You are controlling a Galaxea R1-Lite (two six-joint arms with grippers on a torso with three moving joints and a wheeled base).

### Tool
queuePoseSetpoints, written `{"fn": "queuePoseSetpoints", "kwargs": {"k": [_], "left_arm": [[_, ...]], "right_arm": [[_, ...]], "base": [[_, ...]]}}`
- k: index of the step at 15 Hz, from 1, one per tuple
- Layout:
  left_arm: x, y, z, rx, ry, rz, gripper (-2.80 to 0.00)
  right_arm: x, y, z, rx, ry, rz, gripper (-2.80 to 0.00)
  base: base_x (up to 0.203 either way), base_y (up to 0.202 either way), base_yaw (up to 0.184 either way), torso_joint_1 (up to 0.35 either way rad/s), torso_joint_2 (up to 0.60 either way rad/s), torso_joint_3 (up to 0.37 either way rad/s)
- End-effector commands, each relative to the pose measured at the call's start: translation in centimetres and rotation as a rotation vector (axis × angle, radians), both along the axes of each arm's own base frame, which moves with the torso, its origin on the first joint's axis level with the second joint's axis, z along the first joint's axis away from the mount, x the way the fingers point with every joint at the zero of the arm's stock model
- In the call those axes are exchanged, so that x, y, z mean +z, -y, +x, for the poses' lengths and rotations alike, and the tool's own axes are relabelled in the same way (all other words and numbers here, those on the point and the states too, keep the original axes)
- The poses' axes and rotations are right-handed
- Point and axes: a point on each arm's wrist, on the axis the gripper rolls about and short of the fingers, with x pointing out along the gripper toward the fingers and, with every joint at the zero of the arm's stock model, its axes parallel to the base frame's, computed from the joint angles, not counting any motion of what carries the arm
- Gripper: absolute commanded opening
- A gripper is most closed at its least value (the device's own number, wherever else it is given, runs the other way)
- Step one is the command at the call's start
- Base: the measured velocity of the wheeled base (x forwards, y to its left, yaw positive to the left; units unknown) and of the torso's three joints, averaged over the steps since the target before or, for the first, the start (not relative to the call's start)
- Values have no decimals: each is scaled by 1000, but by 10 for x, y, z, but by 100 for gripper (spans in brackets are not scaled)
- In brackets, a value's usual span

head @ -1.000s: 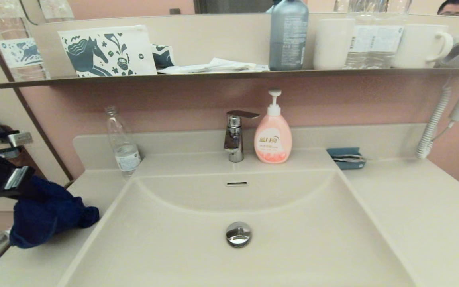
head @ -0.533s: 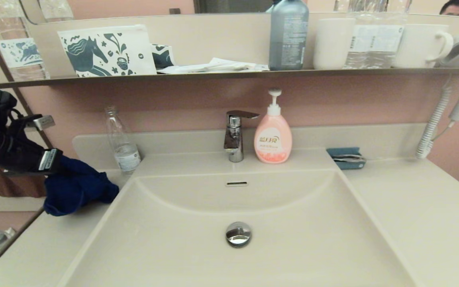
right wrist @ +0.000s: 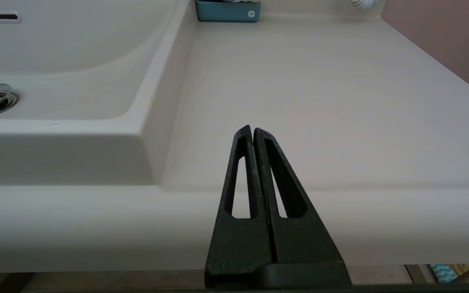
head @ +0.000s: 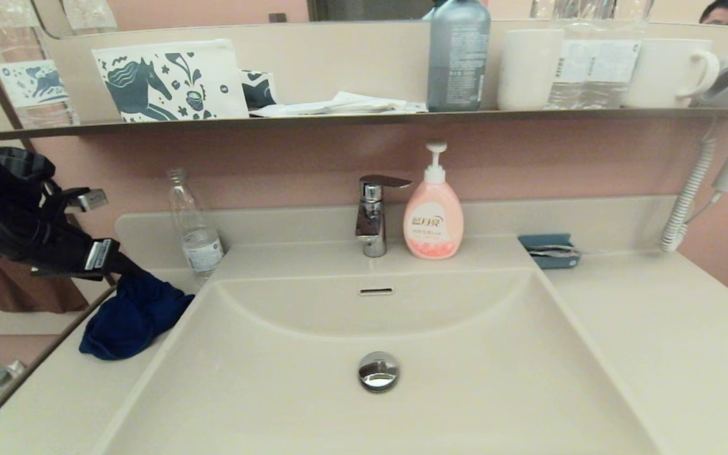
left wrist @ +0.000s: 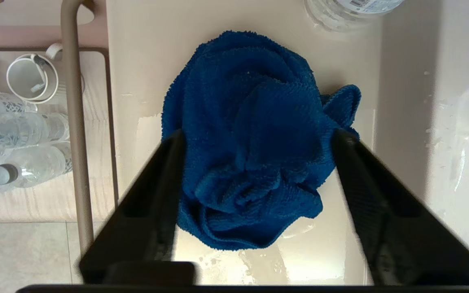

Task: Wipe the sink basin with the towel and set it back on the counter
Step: Wipe the sink

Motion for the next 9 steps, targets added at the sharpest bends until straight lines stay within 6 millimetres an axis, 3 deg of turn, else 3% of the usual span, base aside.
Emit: {"fn": "queuePoseSetpoints", "kwargs": {"k": [1,6,7,9], "left_arm": [[10,4,-7,-2,19,5,0],[44,17,-54,10,0,6,0],[49,20,-64,14,5,9,-280],[54,24,-84,25,10,10,-280]], "right_arm": [[0,0,0,1,0,-1,-280],[0,0,0,1,0,-1,-280],[0,0,0,1,0,-1,-280],[0,0,0,-1,0,-1,-280]], "base": [[0,0,0,0,0,0],[0,0,0,0,0,0],[0,0,0,0,0,0],[0,0,0,0,0,0]]}}
